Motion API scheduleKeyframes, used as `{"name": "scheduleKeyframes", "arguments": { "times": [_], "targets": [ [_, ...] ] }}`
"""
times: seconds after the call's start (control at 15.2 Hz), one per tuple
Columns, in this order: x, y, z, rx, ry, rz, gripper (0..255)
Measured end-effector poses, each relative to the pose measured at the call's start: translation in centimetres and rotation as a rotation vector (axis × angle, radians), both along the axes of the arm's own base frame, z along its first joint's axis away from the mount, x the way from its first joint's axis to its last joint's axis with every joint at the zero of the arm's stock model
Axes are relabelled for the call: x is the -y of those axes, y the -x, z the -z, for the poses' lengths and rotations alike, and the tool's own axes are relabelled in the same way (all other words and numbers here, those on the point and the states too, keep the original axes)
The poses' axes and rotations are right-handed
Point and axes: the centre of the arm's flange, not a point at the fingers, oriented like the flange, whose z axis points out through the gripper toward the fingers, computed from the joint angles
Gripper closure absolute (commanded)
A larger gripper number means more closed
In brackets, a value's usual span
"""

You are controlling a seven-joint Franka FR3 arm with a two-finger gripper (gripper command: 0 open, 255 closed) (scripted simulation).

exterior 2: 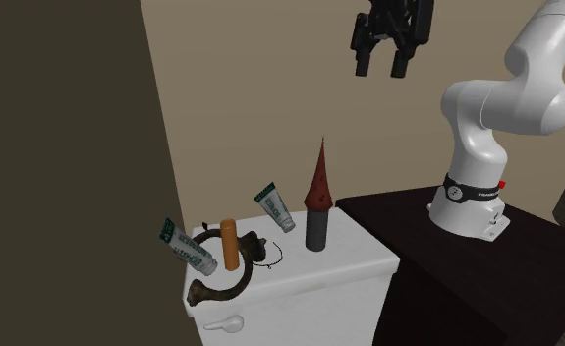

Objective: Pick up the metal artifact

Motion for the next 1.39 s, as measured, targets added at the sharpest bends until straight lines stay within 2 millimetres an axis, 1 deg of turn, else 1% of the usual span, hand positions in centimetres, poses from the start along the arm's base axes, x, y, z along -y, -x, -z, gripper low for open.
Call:
{"name": "scheduleKeyframes", "arguments": {
  "times": [0.2,0.26,0.46,0.59,0.66,0.99,1.06,1.19,1.32,1.39],
  "targets": [
    [1.6,-2.5,2.6,-0.004,0.007,-0.006,0],
    [2.0,-3.3,3.8,-0.006,0.008,-0.008,0],
    [3.1,-5.4,6.2,-0.009,0.015,-0.015,0],
    [4.5,-7.1,7.8,-0.011,0.019,-0.019,0],
    [5.1,-8.0,9.2,-0.014,0.021,-0.021,0],
    [7.3,-11.7,13.5,-0.02,0.031,-0.031,0],
    [7.8,-12.6,14.7,-0.021,0.034,-0.034,0],
    [8.8,-14.4,16.2,-0.024,0.038,-0.038,0],
    [9.7,-16.2,18.5,-0.026,0.042,-0.042,0],
    [10.5,-16.7,19.5,-0.028,0.044,-0.044,0]
  ]
}}
